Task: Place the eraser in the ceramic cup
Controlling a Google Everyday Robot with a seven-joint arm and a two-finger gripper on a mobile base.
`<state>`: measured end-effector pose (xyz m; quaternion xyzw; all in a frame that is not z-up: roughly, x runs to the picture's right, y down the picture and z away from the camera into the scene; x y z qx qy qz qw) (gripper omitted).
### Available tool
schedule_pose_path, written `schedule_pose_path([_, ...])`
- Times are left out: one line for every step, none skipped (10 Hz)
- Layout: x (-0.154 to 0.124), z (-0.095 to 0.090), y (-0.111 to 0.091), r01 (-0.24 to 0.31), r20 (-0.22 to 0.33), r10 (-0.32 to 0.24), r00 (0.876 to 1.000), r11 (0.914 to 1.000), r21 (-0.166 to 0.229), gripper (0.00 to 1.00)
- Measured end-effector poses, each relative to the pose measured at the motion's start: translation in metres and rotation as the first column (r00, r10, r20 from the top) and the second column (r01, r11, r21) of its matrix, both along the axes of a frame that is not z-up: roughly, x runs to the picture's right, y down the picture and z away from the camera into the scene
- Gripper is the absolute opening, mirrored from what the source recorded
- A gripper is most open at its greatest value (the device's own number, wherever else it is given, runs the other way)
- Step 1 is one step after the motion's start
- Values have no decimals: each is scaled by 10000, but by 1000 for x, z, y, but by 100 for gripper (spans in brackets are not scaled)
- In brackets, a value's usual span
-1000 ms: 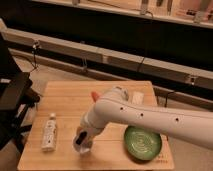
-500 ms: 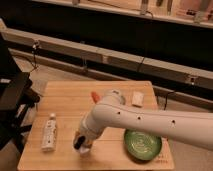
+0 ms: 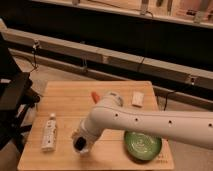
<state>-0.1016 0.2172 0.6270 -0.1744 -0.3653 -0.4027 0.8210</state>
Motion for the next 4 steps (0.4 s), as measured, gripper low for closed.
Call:
schedule_pose_path([2, -1, -1, -23, -67, 23, 10000, 10000, 82, 80])
schedule_pose_path([3, -2, -3, -51, -113, 52, 9999, 9999, 160, 80])
schedule_pose_path([4, -3, -5, -100, -161, 104, 9998, 9996, 249, 80])
schedule_pose_path([7, -5, -9, -180, -243, 189, 9995, 9992, 355, 80])
